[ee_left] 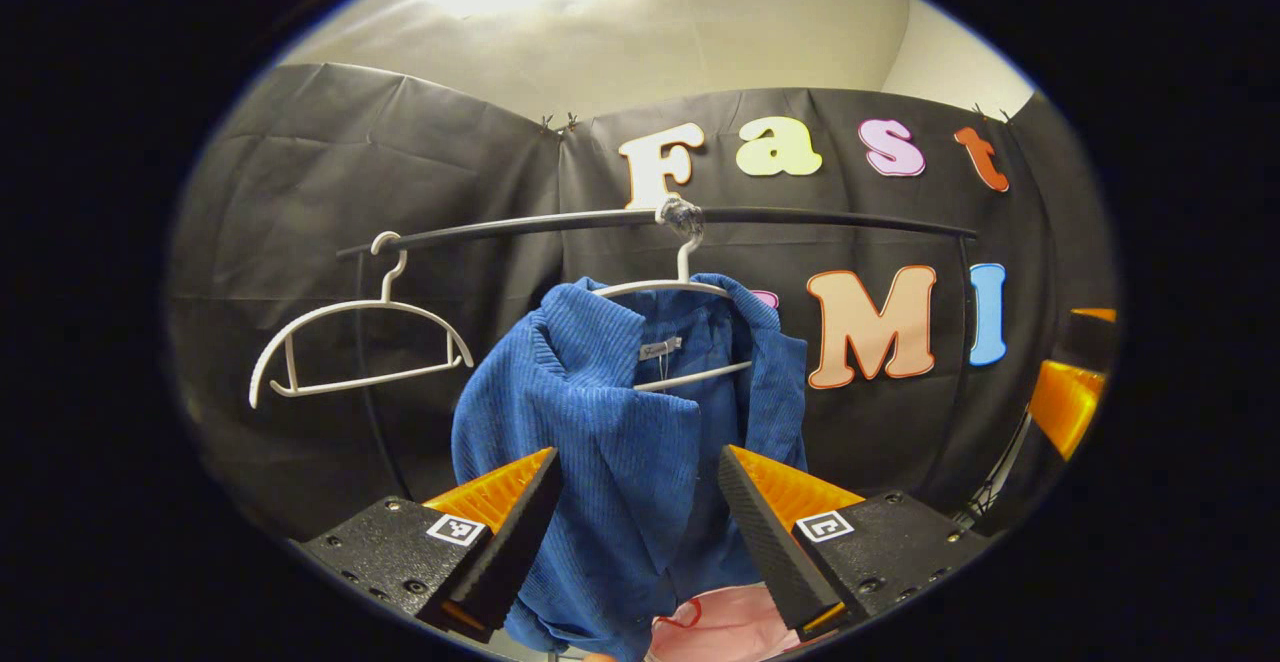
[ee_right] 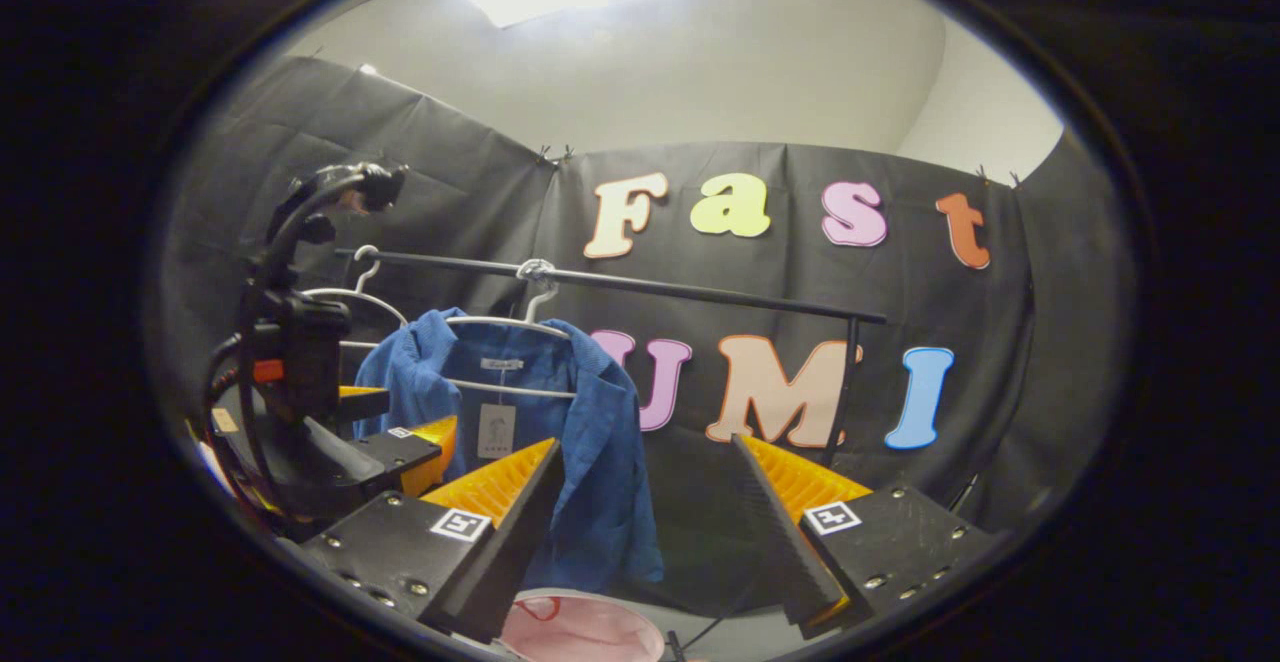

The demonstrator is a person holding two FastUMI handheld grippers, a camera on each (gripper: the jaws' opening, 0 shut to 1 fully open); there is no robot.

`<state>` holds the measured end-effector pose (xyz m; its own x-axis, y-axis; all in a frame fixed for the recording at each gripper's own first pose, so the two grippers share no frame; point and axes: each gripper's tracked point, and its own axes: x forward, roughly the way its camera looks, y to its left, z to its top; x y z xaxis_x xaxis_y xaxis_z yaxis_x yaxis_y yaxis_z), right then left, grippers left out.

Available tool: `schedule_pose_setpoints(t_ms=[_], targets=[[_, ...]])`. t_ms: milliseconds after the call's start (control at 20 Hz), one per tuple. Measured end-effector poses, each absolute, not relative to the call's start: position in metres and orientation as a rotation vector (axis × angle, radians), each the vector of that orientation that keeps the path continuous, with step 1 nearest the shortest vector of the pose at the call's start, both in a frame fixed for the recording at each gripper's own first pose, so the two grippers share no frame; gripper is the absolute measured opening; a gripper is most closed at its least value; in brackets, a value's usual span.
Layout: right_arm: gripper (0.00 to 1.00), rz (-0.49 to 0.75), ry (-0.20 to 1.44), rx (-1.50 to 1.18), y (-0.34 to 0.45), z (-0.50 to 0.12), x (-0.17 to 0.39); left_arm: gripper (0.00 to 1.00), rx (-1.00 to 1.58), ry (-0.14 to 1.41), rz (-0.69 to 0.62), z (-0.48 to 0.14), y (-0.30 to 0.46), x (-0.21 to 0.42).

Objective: Grasp the clothes on the hanger with both hands and then place them into the laundry hamper below.

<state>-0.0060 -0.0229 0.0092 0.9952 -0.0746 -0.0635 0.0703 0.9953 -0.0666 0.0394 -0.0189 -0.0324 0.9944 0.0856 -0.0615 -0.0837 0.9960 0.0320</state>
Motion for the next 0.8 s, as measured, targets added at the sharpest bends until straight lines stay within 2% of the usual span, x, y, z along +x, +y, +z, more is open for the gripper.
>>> schedule_pose_setpoints(t_ms=[100, 150, 450, 550, 600, 650, 700, 800], targets=[[0.98, -0.083, 0.074, -0.076, -0.027, 0.009, -0.006, 0.97, 0.037, 0.078, 0.124, -0.041, -0.012, 0.047], [0.94, -0.087, 0.077, -0.081, -0.03, 0.009, -0.007, 0.97, 0.039, 0.083, 0.153, -0.044, -0.006, 0.051], [0.94, -0.087, 0.106, -0.088, -0.036, 0.0, 0.0, 1.0, 0.115, 0.038, 0.316, -0.05, 0.024, 0.064], [0.94, -0.072, 0.115, -0.081, -0.034, -0.004, 0.005, 0.96, 0.135, 0.022, 0.341, -0.052, 0.03, 0.073], [0.98, -0.064, 0.12, -0.078, -0.032, -0.005, 0.009, 0.99, 0.142, 0.019, 0.356, -0.053, 0.033, 0.075], [0.98, -0.055, 0.122, -0.077, -0.031, -0.007, 0.011, 0.95, 0.147, 0.017, 0.365, -0.053, 0.034, 0.079], [0.98, -0.049, 0.124, -0.078, -0.03, -0.009, 0.014, 0.98, 0.152, 0.017, 0.37, -0.055, 0.037, 0.081], [0.98, -0.033, 0.127, -0.077, -0.025, -0.012, 0.018, 0.85, 0.167, 0.014, 0.395, -0.054, 0.045, 0.085]])
